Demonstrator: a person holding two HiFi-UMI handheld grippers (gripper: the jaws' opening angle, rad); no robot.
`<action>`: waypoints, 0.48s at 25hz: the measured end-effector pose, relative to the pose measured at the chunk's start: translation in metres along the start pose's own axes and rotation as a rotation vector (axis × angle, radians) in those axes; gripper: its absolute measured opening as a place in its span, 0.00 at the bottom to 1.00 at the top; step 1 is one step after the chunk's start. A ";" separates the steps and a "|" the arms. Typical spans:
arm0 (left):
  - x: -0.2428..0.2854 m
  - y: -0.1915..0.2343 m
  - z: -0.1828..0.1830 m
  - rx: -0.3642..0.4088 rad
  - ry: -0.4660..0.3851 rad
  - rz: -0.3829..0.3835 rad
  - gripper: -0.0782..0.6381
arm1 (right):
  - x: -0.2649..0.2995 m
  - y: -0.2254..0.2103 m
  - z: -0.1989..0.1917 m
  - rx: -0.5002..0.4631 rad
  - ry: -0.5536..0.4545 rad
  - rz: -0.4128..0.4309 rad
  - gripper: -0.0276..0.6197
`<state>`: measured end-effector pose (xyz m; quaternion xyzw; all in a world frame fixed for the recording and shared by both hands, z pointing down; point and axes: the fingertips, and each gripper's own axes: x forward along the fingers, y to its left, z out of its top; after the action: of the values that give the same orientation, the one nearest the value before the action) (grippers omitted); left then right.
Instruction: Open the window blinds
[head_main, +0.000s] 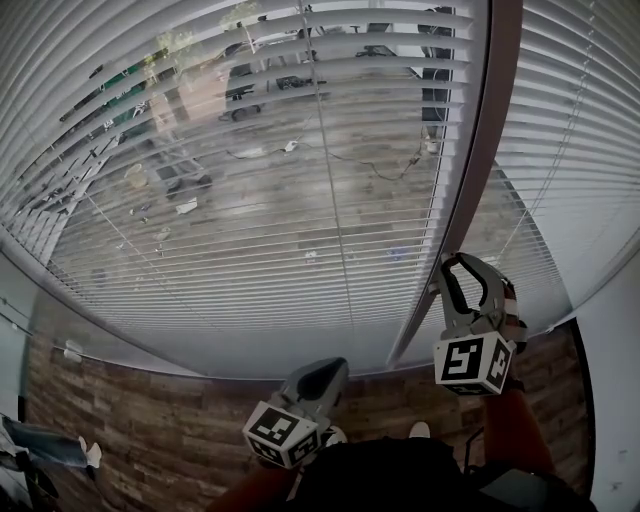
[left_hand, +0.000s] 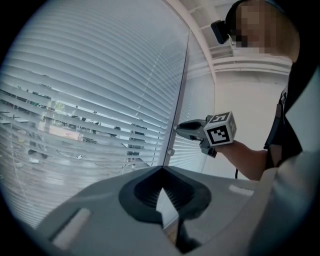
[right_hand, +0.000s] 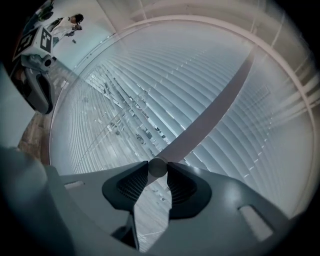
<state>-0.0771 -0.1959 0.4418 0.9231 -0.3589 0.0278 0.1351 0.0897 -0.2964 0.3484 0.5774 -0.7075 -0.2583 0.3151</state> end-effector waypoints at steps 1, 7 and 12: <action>-0.001 0.000 0.000 0.000 0.000 0.001 0.11 | 0.000 0.000 0.000 -0.010 0.001 -0.004 0.27; -0.002 0.001 -0.001 0.001 -0.002 -0.001 0.11 | -0.003 0.001 0.004 0.075 -0.025 0.012 0.27; 0.002 0.002 -0.003 -0.022 -0.001 -0.001 0.11 | -0.016 -0.019 0.022 0.456 -0.175 0.064 0.27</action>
<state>-0.0774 -0.1979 0.4450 0.9218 -0.3587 0.0233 0.1449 0.0877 -0.2847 0.3176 0.5864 -0.7900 -0.1307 0.1223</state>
